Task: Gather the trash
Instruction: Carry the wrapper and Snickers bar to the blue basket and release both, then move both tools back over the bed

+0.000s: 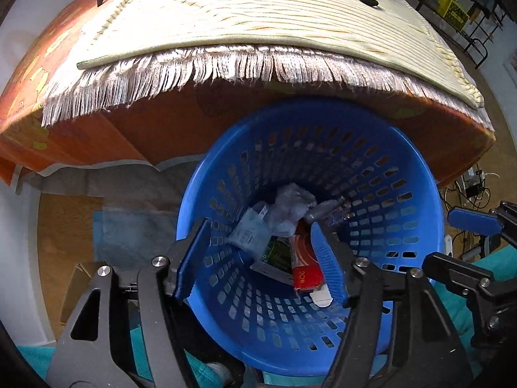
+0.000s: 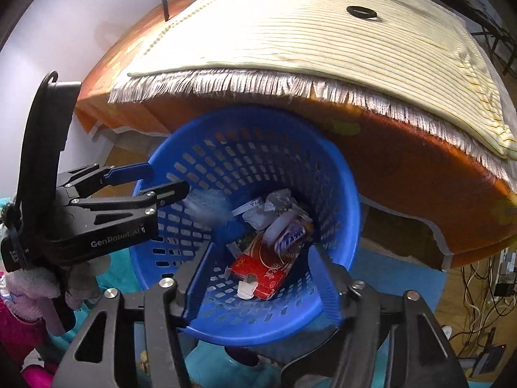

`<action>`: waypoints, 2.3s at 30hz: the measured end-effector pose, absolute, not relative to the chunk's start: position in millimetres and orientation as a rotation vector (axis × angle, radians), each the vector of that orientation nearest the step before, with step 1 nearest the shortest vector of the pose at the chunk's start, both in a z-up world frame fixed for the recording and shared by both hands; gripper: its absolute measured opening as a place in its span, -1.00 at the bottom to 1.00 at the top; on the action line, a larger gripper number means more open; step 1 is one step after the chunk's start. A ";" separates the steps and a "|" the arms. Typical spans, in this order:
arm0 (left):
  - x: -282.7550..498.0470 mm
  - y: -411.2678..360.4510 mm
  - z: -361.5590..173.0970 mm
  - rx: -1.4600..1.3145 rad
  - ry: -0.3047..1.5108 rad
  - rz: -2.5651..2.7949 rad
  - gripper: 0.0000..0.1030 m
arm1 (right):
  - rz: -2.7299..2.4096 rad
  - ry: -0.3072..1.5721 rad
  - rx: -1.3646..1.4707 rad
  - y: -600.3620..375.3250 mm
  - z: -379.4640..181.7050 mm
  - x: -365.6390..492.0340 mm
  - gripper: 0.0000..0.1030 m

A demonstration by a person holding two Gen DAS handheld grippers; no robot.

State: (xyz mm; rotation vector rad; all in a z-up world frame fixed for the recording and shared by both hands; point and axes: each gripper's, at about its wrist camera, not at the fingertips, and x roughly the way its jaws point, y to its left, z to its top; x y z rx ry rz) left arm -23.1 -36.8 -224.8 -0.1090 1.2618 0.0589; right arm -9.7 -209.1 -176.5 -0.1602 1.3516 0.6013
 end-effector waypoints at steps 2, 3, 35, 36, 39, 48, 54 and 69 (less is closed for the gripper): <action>-23.5 -37.0 -226.0 -0.108 1.266 0.058 0.38 | 0.593 1.352 -0.158 -209.8 -176.5 -9.1 0.38; -23.8 -36.9 -226.8 -0.108 1.264 0.057 0.40 | 0.591 1.353 -0.157 -209.5 -176.2 -7.9 0.42; 7.9 -23.0 -190.6 -0.146 1.206 0.039 0.44 | 0.500 1.164 -0.147 -246.4 -129.7 46.0 0.75; 11.2 -21.6 -187.7 -0.144 1.200 0.037 0.44 | 0.497 1.158 -0.144 -247.1 -127.6 49.6 0.75; 23.5 -17.7 -177.4 -0.137 1.181 0.032 0.44 | 0.483 1.126 -0.143 -249.2 -119.3 63.2 0.75; 66.3 -11.3 -145.6 -0.114 1.114 -0.003 0.44 | 0.480 1.103 -0.149 -251.1 -103.3 107.5 0.75; 113.1 -16.0 -117.5 -0.064 1.054 -0.064 0.44 | 0.495 1.106 -0.136 -246.2 -96.9 140.2 0.73; 259.8 -27.3 -92.1 -0.021 0.985 -0.127 0.46 | 0.514 1.153 -0.129 -220.6 -125.6 216.4 0.27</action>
